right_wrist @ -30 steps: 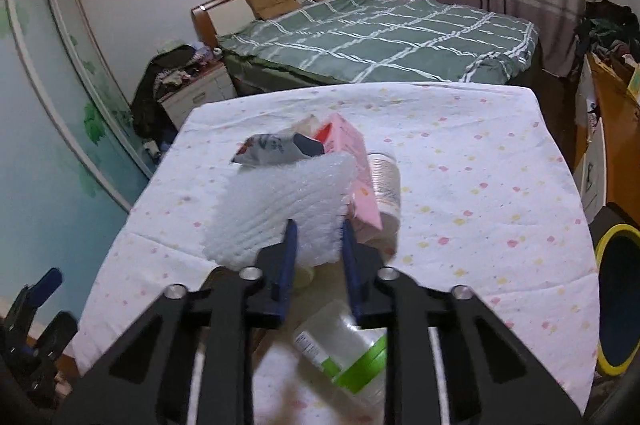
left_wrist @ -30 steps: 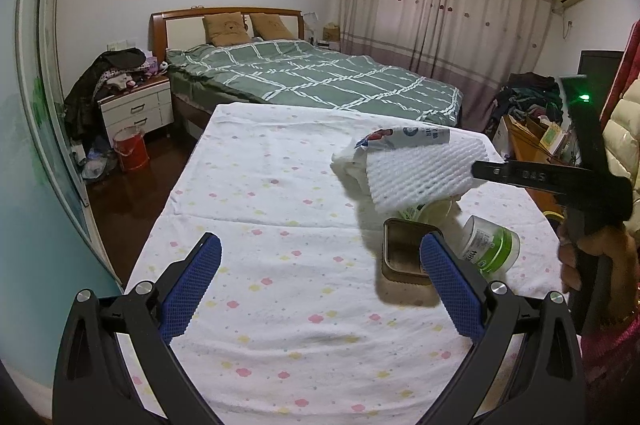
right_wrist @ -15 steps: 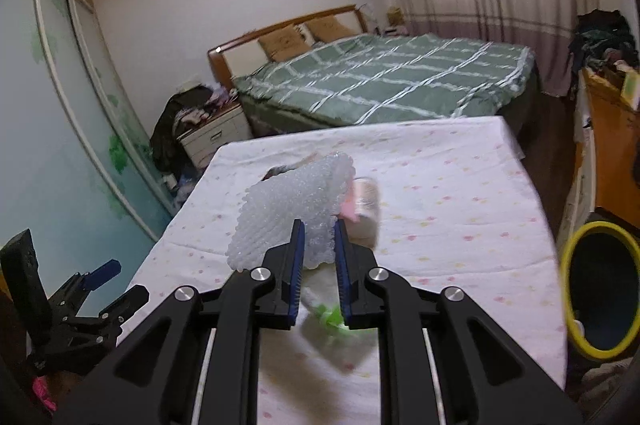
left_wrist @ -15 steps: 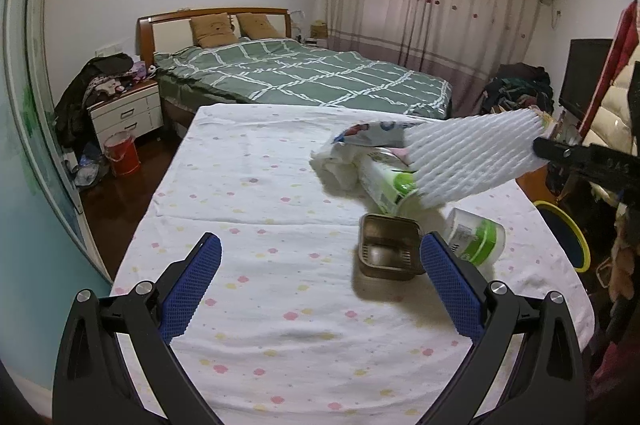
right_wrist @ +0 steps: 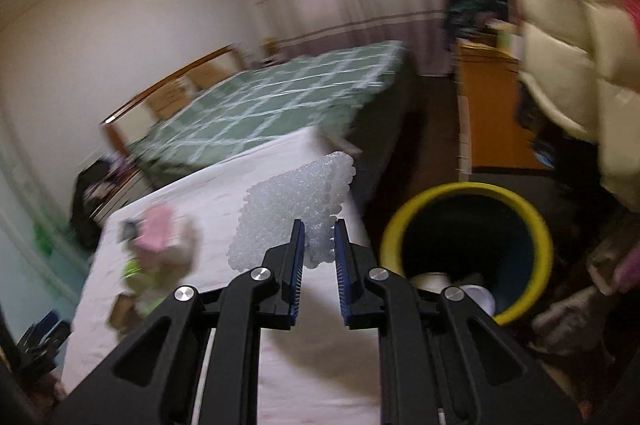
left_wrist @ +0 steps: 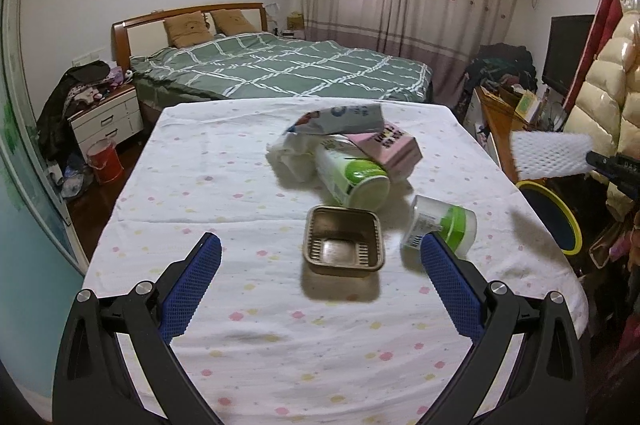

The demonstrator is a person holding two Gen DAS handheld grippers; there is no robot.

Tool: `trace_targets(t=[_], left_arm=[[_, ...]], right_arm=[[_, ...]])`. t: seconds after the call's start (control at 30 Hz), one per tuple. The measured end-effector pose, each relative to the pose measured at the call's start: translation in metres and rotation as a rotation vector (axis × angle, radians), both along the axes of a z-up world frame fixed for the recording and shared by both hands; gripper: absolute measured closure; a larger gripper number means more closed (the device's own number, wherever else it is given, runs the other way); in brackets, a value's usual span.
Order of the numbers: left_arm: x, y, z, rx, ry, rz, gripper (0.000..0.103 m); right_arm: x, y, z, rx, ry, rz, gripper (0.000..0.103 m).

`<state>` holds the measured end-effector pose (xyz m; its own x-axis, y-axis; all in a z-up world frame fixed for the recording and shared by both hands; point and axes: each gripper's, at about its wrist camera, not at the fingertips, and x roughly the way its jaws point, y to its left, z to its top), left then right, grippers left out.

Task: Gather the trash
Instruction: 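Carry the foam net with the right gripper over the bin and release, then reach the left gripper to the brown foil tray and grip its rim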

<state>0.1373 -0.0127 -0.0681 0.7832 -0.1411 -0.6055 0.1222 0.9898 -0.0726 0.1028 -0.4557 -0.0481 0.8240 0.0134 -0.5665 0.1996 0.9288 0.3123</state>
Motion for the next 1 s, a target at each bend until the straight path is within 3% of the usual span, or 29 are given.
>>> trace_targets(t=[0.27,0.53,0.7,1.0], left_arm=[[0.008,-0.029,-0.005,0.023,0.028,-0.050,0.005],[0.015,-0.046,-0.007,0.044,0.045,-0.076,0.005],[0.017,-0.048,-0.008,0.048,0.048,-0.078,0.005],[0.028,-0.047,-0.020,0.053,0.074,-0.069,0.005]], right_arm=[[0.001,-0.085,-0.053,0.034,0.093,-0.214,0.088],[0.017,-0.120,-0.097,0.039,0.180,-0.295,0.085],[0.017,-0.126,-0.106,0.054,0.194,-0.309,0.077],[0.005,-0.109,-0.090,0.023,0.161,-0.277,0.066]])
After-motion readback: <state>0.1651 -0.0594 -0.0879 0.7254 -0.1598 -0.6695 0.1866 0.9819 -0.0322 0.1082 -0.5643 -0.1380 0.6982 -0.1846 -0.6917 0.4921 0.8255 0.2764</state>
